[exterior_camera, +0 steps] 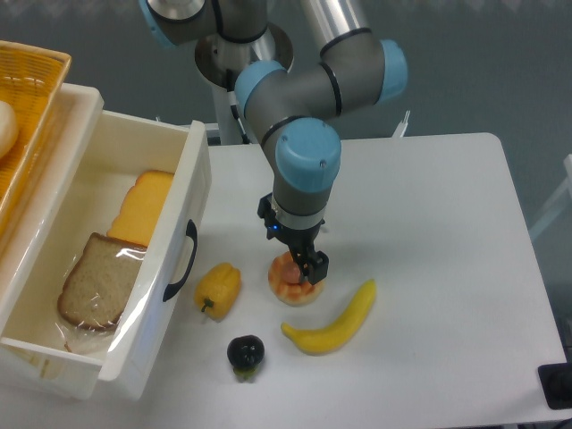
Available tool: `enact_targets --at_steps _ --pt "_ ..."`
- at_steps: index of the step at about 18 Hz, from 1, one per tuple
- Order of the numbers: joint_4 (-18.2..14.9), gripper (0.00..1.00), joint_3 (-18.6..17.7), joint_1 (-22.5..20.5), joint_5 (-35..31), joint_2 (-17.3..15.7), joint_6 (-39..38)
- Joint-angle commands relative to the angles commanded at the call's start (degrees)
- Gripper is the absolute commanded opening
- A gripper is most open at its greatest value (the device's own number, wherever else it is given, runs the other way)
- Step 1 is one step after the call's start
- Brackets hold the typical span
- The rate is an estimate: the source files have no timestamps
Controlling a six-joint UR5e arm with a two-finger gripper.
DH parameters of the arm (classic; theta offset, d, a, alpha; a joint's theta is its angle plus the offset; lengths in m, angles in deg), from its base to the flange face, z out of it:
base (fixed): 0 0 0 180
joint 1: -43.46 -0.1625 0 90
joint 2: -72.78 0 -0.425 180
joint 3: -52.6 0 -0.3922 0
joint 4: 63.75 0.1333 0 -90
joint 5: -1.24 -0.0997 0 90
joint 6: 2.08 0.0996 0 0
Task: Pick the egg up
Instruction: 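Close the gripper fingers around the sides of the toy egg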
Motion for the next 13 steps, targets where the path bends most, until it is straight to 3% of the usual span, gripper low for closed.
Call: enact_targets --at_steps 5,13 --pt "2.37 1.00 -0.61 -0.17 -0.53 1.85 7.74" --pt "3.16 1.00 -0.79 -0.17 -0.62 4.05 9.95"
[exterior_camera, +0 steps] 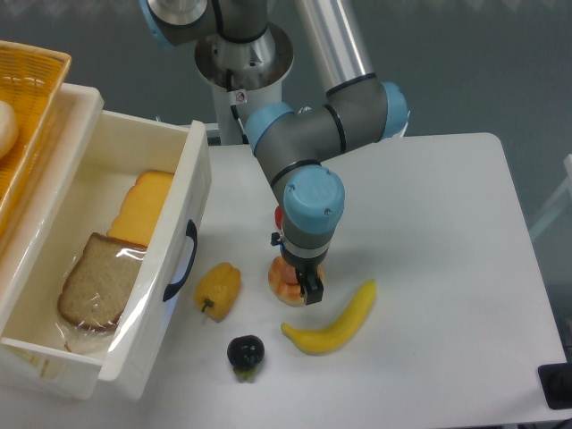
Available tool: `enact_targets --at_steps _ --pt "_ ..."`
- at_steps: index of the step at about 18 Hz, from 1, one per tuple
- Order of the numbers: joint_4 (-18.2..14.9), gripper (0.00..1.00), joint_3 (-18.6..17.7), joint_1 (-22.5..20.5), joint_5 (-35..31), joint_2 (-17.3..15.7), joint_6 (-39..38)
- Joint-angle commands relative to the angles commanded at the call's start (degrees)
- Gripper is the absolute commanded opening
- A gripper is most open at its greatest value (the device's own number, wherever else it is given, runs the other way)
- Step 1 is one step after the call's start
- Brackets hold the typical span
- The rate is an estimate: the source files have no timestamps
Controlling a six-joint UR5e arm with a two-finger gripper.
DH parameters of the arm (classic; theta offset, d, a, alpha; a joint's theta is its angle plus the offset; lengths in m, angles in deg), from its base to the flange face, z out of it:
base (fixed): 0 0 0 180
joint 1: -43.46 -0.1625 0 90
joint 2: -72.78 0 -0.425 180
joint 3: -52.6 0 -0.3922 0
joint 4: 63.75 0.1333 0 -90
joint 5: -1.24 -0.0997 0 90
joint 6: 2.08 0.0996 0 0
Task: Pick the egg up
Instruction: 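Close the gripper fingers around the sides of the toy egg, then hold the toy egg firmly in the closed gripper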
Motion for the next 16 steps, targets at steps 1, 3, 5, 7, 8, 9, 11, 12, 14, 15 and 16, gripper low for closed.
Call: enact_targets --at_steps 1,3,5,7,8,9,11,12,14,15,16 --pt "0.09 1.00 -0.26 0.00 0.00 0.17 0.17" --pt "1.83 1.00 -1.66 -0.09 0.09 0.26 0.35" --pt "3.95 1.00 -2.99 -0.61 0.35 0.26 1.05" --pt "3.96 1.00 -3.08 -1.23 0.44 0.18 2.28" --pt "4.04 1.00 -3.08 -1.14 0.44 0.18 2.46" --pt "4.04 1.00 -3.08 -1.14 0.53 0.18 2.46" --pt "4.13 1.00 -3.51 -1.14 0.53 0.26 2.46" --pt "4.13 1.00 -3.52 -1.14 0.53 0.18 2.46" --pt "4.22 1.00 -3.52 -1.06 0.53 0.26 2.37" --pt "4.13 0.99 -3.52 -1.05 0.53 0.35 2.37" --pt "4.13 0.99 -3.52 -1.05 0.53 0.44 2.29"
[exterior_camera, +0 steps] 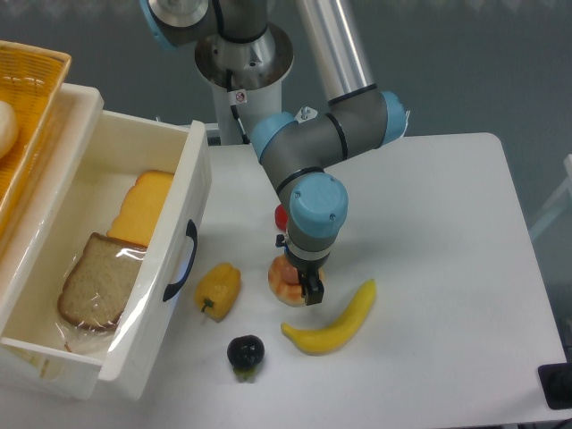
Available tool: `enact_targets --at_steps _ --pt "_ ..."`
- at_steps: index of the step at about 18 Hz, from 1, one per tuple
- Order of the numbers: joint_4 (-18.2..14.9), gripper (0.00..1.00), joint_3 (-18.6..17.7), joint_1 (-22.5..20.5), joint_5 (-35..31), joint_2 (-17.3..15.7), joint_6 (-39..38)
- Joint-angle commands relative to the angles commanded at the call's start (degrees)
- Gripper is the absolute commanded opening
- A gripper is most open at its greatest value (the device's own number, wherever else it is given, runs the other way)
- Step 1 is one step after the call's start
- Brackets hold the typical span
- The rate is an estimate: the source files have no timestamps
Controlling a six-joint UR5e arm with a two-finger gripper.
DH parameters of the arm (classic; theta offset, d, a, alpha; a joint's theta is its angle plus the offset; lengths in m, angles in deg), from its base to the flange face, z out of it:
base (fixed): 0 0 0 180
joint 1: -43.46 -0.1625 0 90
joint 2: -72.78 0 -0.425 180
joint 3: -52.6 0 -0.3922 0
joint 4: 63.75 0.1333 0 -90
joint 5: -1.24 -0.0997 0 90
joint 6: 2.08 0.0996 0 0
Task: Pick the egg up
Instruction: 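Hold the toy egg firmly in the closed gripper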
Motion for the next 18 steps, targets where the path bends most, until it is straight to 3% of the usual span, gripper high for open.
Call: enact_targets --at_steps 7,18 --pt "0.00 0.96 -0.09 0.26 1.32 0.35 -0.62" --pt "-0.26 0.43 0.09 0.26 1.14 0.35 -1.06"
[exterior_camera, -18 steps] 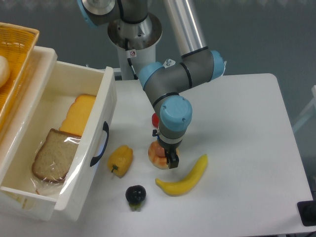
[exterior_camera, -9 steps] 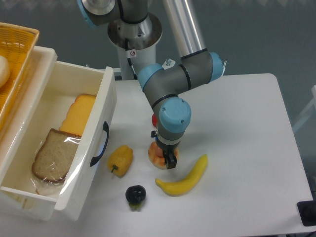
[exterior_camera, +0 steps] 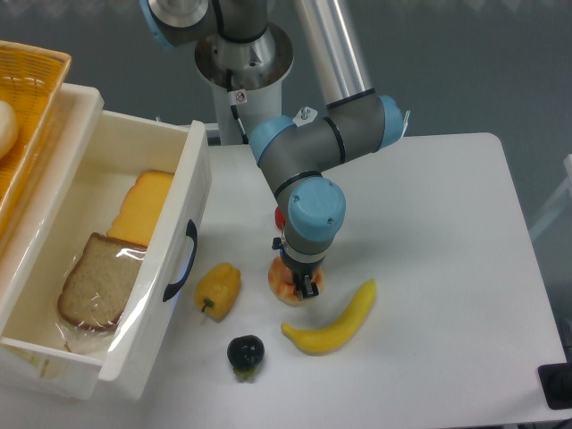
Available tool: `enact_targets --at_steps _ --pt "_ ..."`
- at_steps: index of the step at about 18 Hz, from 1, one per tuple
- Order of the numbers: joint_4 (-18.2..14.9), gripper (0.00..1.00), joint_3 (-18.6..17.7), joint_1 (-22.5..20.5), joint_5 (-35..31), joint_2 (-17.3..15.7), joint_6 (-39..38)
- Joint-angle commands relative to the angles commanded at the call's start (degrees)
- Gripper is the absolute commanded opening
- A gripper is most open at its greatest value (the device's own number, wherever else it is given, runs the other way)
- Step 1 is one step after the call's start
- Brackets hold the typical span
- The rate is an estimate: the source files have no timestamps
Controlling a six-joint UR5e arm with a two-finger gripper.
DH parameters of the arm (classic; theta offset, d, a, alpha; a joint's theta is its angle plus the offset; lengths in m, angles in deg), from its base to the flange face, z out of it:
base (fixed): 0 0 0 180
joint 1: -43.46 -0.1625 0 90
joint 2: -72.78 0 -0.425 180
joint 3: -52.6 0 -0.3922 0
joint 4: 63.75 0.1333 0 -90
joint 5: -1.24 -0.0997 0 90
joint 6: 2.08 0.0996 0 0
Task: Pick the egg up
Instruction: 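Hold the toy egg firmly in the closed gripper, then lift the gripped toy egg up off the table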
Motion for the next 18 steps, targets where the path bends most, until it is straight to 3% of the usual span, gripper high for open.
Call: enact_targets --at_steps 3,6,11,18 --pt "0.00 0.24 0.09 -0.09 0.00 -0.09 0.00" --pt "-0.09 0.17 0.18 -0.09 0.00 -0.09 -0.09" --pt "-0.52 0.16 1.75 -0.17 0.09 -0.96 -0.52" --pt "-1.67 0.17 6.41 0.00 2.80 -2.54 -11.50"
